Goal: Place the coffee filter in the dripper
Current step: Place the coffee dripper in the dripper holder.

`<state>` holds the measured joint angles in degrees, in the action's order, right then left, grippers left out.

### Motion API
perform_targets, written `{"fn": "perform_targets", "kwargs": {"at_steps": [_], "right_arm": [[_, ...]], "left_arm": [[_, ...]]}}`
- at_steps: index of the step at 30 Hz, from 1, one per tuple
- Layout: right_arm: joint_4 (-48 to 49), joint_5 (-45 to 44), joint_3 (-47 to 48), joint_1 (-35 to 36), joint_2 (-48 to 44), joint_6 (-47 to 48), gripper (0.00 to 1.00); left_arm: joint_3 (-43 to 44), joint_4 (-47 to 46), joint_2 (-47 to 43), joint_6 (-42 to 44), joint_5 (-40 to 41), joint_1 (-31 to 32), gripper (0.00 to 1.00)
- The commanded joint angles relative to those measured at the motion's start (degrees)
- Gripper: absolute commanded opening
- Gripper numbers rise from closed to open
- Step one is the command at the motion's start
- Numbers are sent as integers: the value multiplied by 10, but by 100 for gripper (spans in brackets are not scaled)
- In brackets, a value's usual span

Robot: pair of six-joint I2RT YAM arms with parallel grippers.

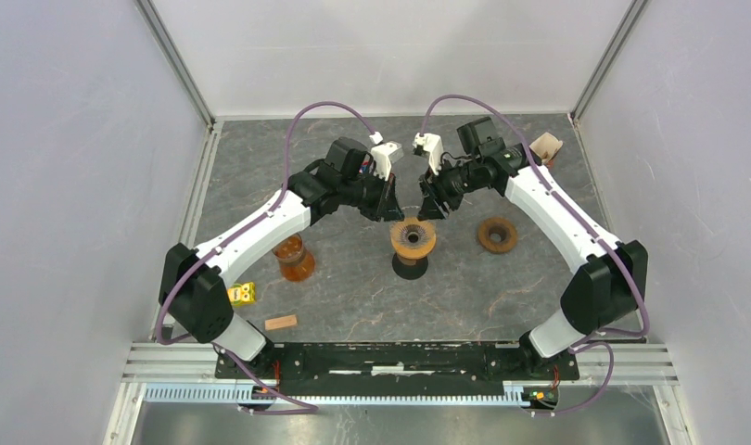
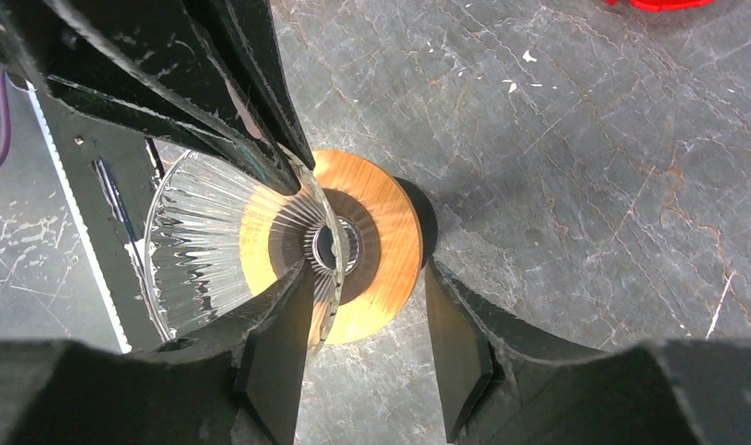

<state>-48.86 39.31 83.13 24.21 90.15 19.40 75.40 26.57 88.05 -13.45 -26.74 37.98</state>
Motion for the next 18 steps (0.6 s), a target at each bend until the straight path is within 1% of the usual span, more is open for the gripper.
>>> {"fn": "perform_targets", "kwargs": {"at_steps": [1,5,10,14,18], "right_arm": [[2,-10,18,-4,-29,12,55],[1,-10,9,-5,-33,14,55],[6,-12,-9,-5,-39,16,53],[12,-17,-31,-5,-40,19,48],[22,-9,-57,-5,-42,22,40]], "left_arm": [[27,-17,1,-18,-3,3,9],[36,-14,11,-20,-2,3,2],[50,-5,21,-22,2,3,2],[52,1,22,-14,17,7,2],[48,7,23,3,29,20,2]]}}
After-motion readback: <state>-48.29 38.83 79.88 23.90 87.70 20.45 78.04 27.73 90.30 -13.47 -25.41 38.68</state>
